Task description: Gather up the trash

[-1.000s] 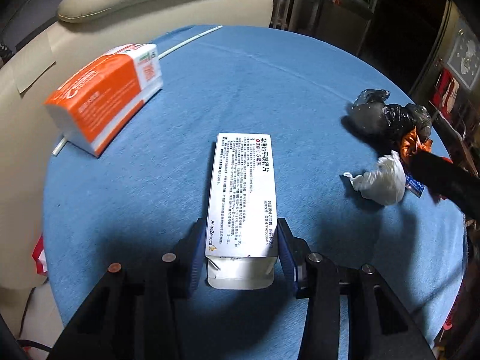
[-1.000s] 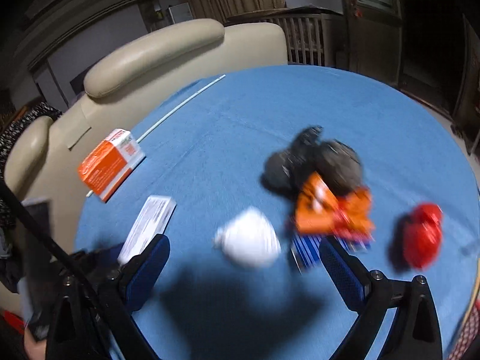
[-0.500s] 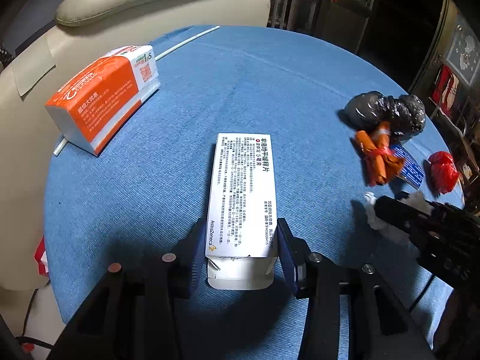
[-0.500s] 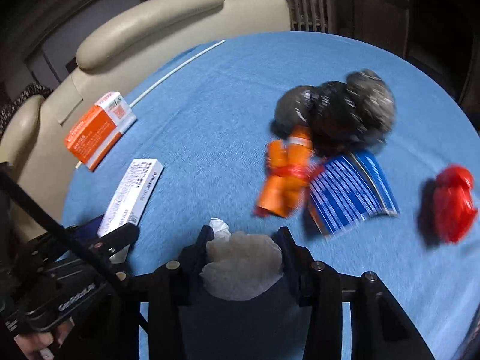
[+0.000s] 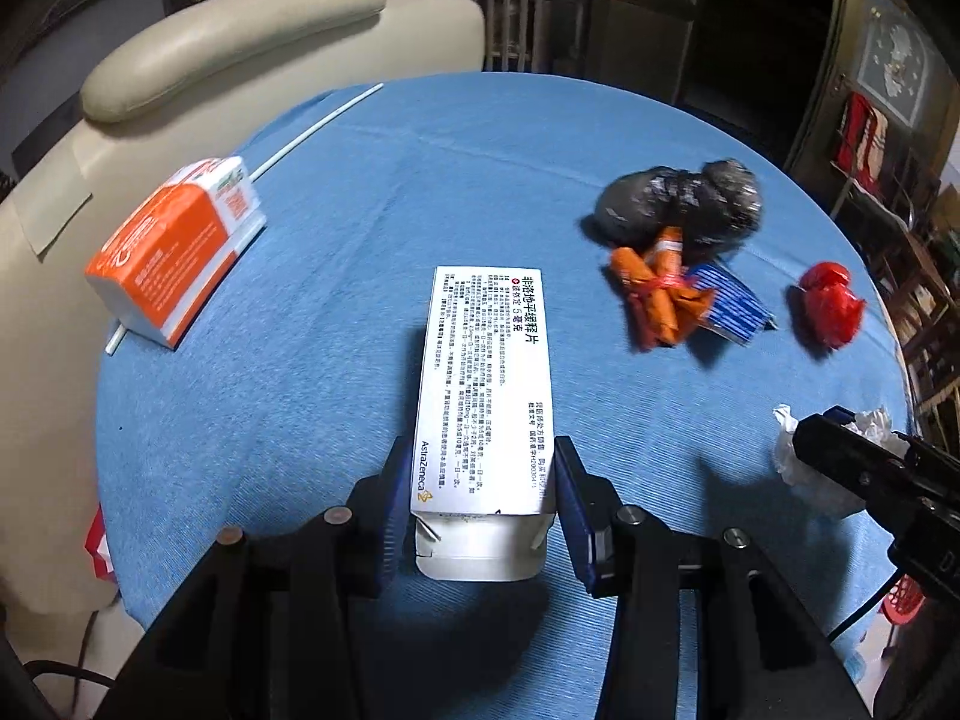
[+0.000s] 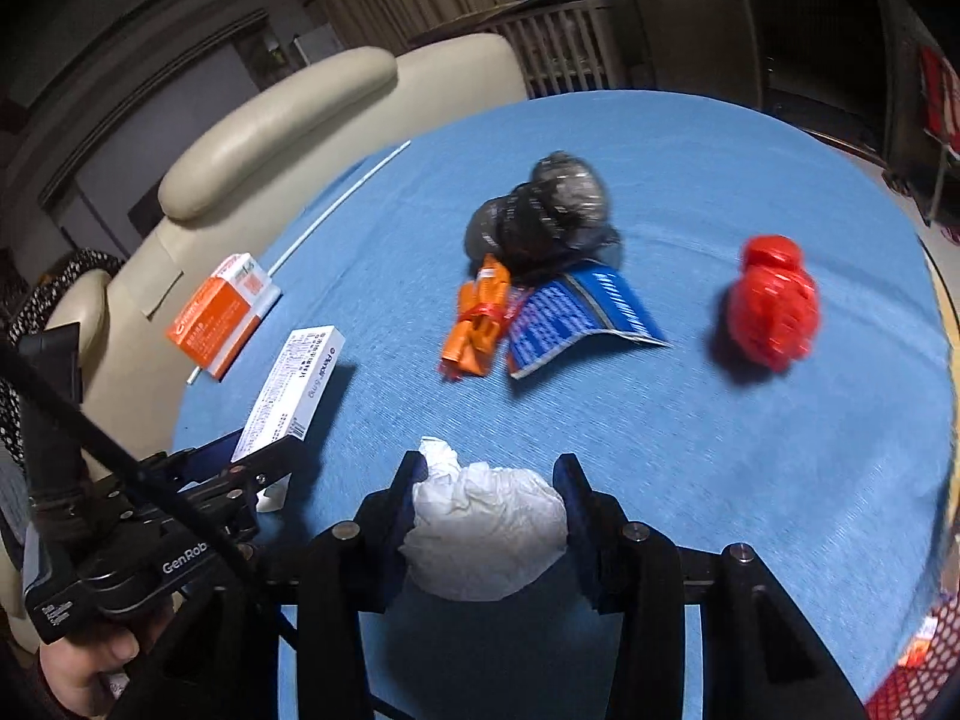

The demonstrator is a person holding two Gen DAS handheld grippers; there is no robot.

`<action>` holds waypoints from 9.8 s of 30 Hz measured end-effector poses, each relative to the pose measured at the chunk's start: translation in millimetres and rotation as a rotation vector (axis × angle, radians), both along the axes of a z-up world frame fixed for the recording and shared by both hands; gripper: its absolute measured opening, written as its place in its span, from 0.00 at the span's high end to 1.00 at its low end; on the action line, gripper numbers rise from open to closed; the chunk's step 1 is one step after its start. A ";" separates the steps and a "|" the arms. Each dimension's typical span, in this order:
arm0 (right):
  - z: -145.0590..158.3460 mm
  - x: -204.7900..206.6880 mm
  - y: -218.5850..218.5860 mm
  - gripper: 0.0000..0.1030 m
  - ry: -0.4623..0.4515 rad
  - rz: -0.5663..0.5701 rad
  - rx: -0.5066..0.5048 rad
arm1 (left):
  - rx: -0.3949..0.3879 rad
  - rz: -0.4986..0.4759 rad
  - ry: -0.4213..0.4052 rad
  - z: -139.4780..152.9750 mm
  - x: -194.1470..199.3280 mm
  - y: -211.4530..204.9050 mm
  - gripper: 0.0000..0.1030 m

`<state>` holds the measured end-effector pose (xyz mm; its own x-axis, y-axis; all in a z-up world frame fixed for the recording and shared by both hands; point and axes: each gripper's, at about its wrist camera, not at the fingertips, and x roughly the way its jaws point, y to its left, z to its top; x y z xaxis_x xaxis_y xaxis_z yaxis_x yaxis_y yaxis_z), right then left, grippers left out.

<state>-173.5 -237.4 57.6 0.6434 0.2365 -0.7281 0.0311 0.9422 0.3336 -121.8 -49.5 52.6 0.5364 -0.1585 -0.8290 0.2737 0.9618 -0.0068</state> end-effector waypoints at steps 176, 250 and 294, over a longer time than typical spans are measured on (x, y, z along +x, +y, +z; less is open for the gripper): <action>70.8 -189.0 -141.2 0.55 -0.361 -0.358 0.201 | 0.047 -0.041 -0.085 61.8 -80.9 -89.2 0.55; 6.4 -97.9 -139.0 0.55 -0.133 -0.322 0.351 | 0.121 -0.049 -0.083 24.2 -47.4 -67.6 0.55; -22.2 -282.2 -322.1 0.23 -0.135 -0.959 0.402 | 0.063 -0.852 0.050 16.1 -194.9 -331.9 0.25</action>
<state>-455.7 -559.5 35.3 0.7594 -0.2067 -0.6169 0.6452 0.3613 0.6732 -316.6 -381.4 68.8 0.2177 -0.4437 -0.8693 0.9044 0.4267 0.0087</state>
